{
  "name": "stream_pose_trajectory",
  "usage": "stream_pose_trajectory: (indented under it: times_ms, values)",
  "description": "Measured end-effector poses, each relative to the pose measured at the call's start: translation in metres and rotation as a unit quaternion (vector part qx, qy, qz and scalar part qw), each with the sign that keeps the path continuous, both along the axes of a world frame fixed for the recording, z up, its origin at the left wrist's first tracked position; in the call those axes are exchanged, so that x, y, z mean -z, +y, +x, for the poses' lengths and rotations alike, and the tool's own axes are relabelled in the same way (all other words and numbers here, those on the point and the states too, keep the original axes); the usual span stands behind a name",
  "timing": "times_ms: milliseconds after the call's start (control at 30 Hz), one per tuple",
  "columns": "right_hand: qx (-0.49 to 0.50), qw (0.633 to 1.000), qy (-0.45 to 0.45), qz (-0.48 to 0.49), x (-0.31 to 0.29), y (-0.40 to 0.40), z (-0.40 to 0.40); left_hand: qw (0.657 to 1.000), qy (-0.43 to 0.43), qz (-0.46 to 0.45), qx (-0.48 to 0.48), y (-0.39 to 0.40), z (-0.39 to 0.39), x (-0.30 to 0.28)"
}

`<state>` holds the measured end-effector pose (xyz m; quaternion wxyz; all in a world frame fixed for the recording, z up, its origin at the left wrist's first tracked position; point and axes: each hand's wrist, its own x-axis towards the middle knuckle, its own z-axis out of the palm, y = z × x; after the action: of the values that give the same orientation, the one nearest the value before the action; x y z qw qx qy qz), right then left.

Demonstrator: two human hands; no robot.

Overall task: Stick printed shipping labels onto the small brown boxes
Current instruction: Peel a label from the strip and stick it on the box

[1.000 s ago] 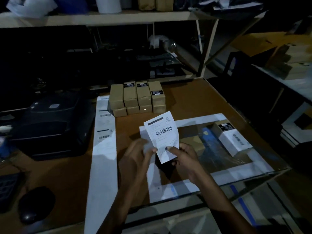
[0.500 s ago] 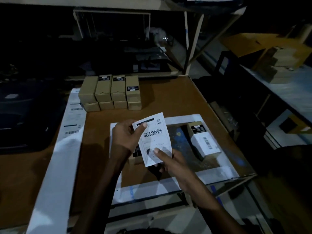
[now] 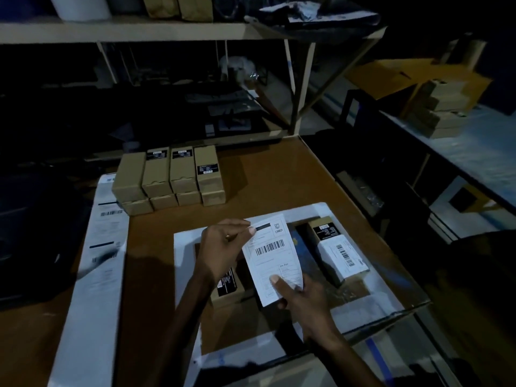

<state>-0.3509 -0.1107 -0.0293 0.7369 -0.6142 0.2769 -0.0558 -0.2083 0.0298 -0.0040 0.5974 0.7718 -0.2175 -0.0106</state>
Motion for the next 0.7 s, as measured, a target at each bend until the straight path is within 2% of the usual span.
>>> stream_pose_trajectory:
  times_ms: [200,367,567,700]
  values:
    - [0.083,0.994,0.008,0.07,0.02,0.024,0.001,0.996,0.065,0.052,0.03,0.007,0.023,0.025]
    - [0.122,0.99,-0.025,0.06,0.033,0.046,0.001,0.986,0.151,0.068,0.027,0.011,0.028,0.039]
    - [0.149,0.988,-0.029,0.038,0.044,0.055,0.006,0.978,0.205,0.036,0.006,0.018,0.029,0.04]
    - [0.16,0.986,-0.031,0.019,0.048,0.055,0.007,0.976,0.211,0.04,0.018,0.021,0.027,0.042]
